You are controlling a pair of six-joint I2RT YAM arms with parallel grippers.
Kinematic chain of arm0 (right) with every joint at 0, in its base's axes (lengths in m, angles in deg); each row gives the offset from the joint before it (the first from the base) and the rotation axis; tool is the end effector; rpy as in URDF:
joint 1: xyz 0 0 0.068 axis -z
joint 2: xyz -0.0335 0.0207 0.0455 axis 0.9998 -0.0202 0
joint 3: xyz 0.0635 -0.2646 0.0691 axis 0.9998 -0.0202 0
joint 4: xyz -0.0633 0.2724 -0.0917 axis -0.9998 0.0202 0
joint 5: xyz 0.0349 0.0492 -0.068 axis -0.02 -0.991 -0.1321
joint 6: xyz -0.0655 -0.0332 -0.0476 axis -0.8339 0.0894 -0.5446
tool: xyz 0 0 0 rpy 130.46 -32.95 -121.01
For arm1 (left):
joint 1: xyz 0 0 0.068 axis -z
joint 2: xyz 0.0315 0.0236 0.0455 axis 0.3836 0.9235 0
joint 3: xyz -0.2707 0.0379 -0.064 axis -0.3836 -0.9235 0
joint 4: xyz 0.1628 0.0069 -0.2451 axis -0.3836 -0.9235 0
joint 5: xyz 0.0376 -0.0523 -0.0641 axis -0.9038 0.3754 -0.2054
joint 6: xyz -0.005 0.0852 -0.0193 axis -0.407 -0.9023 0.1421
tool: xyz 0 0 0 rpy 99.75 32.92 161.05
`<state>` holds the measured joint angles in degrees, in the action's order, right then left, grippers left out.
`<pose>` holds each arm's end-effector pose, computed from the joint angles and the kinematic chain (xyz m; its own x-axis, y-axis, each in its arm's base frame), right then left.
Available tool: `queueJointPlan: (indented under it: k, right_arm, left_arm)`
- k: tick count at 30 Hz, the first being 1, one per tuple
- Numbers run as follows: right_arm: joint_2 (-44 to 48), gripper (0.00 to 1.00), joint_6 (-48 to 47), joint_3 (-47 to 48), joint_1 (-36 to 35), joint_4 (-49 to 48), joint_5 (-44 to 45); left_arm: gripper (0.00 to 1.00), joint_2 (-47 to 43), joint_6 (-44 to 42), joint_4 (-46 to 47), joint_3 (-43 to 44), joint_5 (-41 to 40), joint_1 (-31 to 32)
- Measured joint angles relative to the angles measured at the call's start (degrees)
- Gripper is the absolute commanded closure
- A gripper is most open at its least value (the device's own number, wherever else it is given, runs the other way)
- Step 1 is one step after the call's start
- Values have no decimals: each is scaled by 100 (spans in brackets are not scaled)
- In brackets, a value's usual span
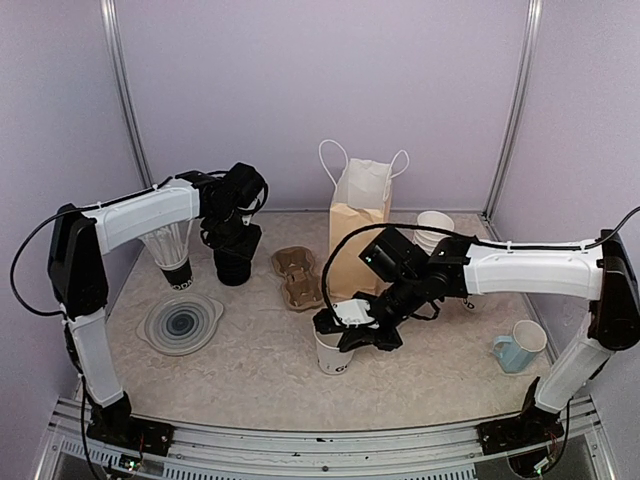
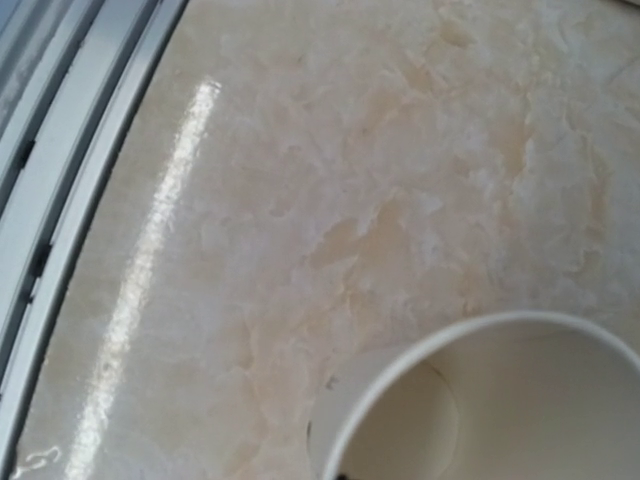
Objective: Pack the takeout coffee
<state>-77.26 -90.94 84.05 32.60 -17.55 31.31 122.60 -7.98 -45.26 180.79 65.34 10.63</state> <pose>0.1866 0.3390 0.2042 0.2272 -0.7366 -0.6371 -0.9696 -0.2320 -0.0775 0.3944 -0.2319 0.2324 -0.8378 0.2833 -0.4667 0.2399 0.9589 0.1513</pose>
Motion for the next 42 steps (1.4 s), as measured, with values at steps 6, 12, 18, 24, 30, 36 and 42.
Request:
queueJointPlan:
  k: [6, 12, 18, 24, 30, 36, 42]
  right_arm:
    - [-74, 87, 2, 0, -61, -13, 68]
    - [-103, 63, -85, 4, -157, 85, 52]
    - [260, 54, -306, 79, -83, 466, 260]
    - [892, 51, -297, -24, 452, 415, 367]
    - [1054, 50, -168, -380, 645, 332, 330]
    - [1016, 50, -101, -407, 656, 302, 256]
    - [933, 50, -90, -407, 656, 280, 223]
  left_arm:
    - [46, 39, -26, -22, 0, -24, -44]
    - [51, 52, -42, -35, -2, -59, -55]
    - [50, 221, -48, -264, 70, -190, -76]
    - [54, 538, -85, -417, 350, -273, -103]
    - [54, 811, -151, -525, 826, -348, -103]
    - [60, 1043, -278, -651, 1220, -367, -114]
    - [70, 1296, -337, -741, 1222, -363, -168]
